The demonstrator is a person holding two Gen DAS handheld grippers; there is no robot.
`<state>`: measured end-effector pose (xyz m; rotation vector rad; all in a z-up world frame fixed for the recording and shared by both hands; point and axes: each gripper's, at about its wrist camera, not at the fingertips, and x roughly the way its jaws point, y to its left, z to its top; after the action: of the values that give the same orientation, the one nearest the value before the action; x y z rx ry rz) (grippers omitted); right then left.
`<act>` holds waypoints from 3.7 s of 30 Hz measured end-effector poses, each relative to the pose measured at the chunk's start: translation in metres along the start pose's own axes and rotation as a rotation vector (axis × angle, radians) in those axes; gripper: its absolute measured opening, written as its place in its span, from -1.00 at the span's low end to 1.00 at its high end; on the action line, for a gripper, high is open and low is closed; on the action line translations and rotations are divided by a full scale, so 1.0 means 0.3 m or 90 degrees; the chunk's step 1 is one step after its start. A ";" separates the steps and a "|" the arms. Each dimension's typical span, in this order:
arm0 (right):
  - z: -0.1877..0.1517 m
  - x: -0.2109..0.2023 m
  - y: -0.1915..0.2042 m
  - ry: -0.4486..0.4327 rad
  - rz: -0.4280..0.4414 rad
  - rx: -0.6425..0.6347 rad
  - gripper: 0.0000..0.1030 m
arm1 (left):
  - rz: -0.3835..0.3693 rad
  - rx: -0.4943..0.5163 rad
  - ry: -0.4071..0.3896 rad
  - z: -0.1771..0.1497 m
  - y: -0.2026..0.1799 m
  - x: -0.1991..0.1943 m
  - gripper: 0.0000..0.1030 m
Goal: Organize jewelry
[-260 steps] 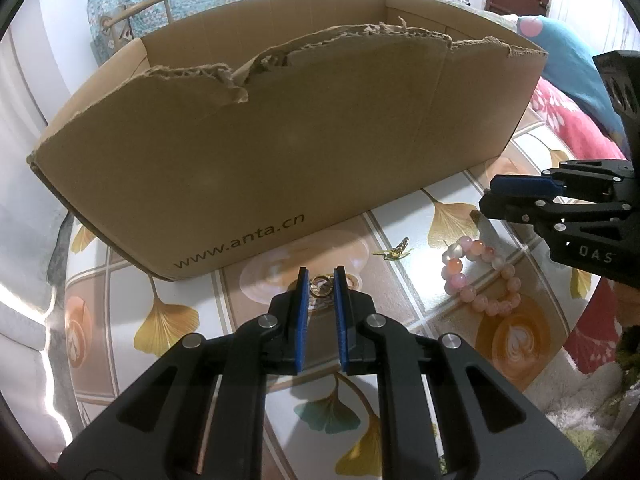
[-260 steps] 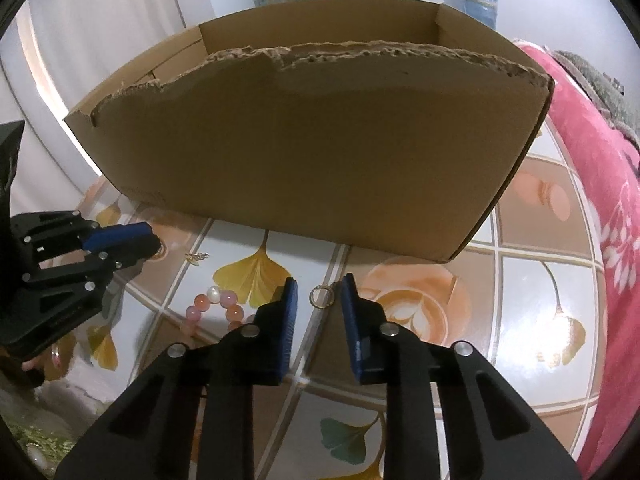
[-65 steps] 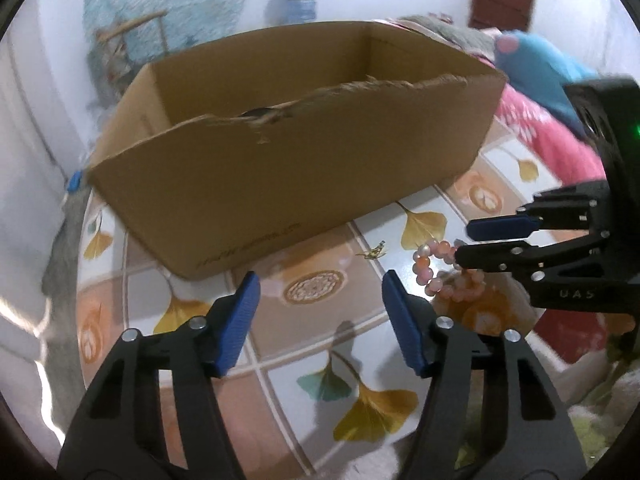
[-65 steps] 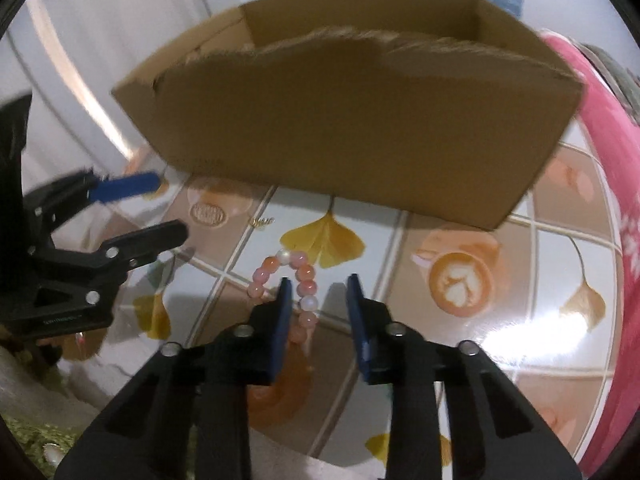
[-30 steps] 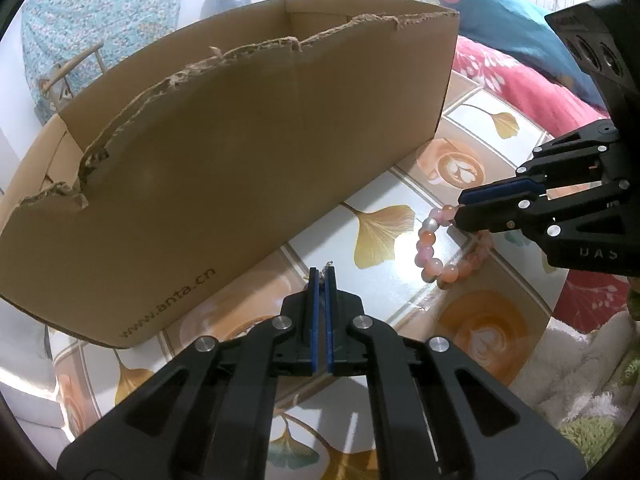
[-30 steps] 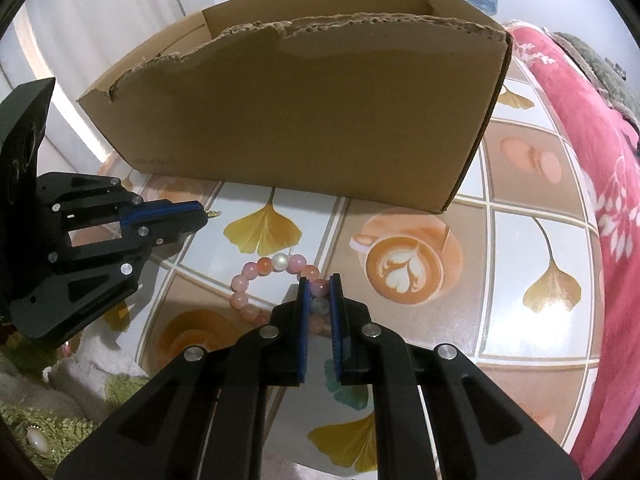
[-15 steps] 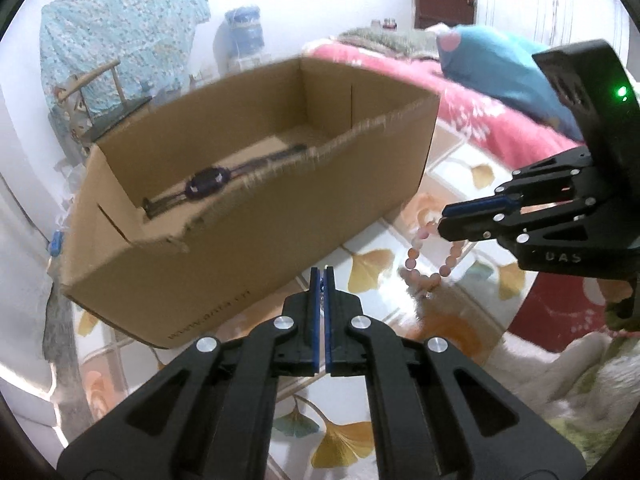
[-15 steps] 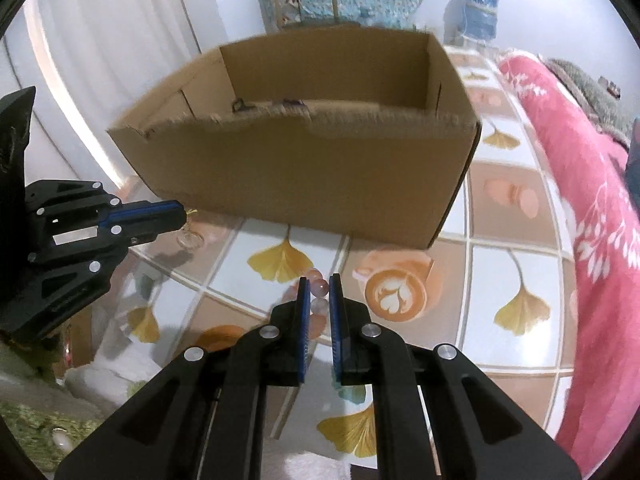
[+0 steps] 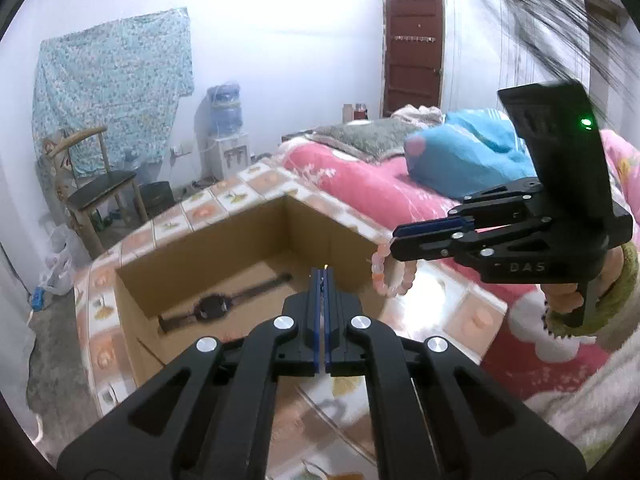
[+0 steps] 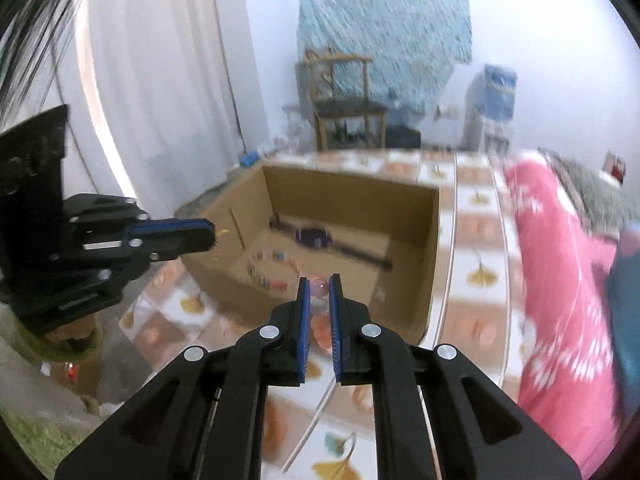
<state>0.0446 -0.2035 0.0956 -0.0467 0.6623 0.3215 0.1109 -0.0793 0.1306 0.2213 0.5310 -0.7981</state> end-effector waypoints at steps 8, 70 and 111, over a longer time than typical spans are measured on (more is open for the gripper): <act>0.141 0.189 -0.082 0.011 -0.003 -0.050 -0.81 | -0.052 -0.074 0.160 0.122 0.222 0.337 -0.99; -0.087 0.112 0.035 0.056 -0.047 0.159 0.60 | 0.214 -0.221 0.003 -0.132 0.175 -0.157 0.83; -0.074 0.094 0.111 0.030 -0.090 0.123 0.76 | 0.385 -0.222 0.003 -0.114 0.131 -0.208 0.84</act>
<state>0.0420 -0.1671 0.0628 0.0832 0.7304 0.1195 0.0910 -0.0004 0.1344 0.0516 0.5586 -0.1110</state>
